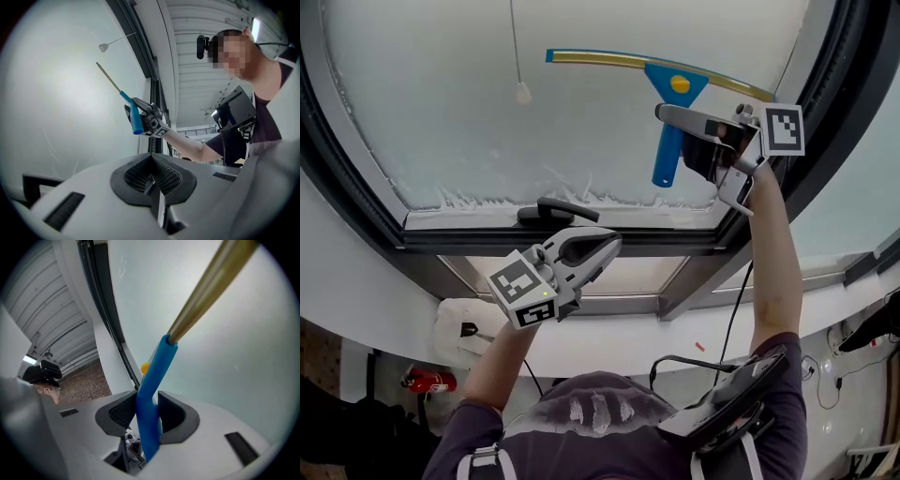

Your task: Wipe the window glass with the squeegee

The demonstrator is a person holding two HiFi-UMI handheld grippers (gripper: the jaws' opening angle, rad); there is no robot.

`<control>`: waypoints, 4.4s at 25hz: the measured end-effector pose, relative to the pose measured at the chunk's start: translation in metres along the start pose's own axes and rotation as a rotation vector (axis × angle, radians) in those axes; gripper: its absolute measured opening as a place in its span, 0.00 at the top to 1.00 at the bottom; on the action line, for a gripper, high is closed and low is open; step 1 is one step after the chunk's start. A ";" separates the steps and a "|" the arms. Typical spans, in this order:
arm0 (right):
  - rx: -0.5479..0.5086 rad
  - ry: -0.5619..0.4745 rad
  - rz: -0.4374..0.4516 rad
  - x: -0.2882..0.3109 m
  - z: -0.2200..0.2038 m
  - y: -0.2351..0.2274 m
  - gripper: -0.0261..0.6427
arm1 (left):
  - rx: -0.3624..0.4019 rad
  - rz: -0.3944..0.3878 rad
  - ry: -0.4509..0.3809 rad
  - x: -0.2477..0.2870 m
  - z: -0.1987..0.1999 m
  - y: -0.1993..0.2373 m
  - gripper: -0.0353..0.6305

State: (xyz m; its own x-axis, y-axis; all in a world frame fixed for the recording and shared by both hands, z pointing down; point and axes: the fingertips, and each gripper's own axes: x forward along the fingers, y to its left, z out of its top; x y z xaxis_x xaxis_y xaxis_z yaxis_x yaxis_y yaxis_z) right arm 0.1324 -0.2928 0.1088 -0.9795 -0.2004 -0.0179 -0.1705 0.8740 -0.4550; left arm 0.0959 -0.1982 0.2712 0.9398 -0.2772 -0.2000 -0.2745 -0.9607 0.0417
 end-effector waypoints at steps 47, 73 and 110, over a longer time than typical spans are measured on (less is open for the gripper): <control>0.203 0.036 -0.060 -0.012 -0.159 -0.068 0.77 | -0.150 0.126 0.032 -0.058 -0.054 0.003 0.94; -0.135 0.004 0.035 0.166 0.009 0.049 0.78 | -0.026 0.144 0.001 -0.136 0.004 0.033 0.94; -0.261 0.099 -0.022 0.239 0.070 0.070 0.78 | 0.190 0.057 -0.036 -0.173 0.084 0.060 0.94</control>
State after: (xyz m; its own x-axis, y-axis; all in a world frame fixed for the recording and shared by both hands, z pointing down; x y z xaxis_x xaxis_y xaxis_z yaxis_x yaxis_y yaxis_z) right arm -0.1064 -0.3109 0.0104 -0.9787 -0.1879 0.0827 -0.2014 0.9569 -0.2090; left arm -0.1007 -0.2066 0.2260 0.9146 -0.3270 -0.2377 -0.3637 -0.9223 -0.1306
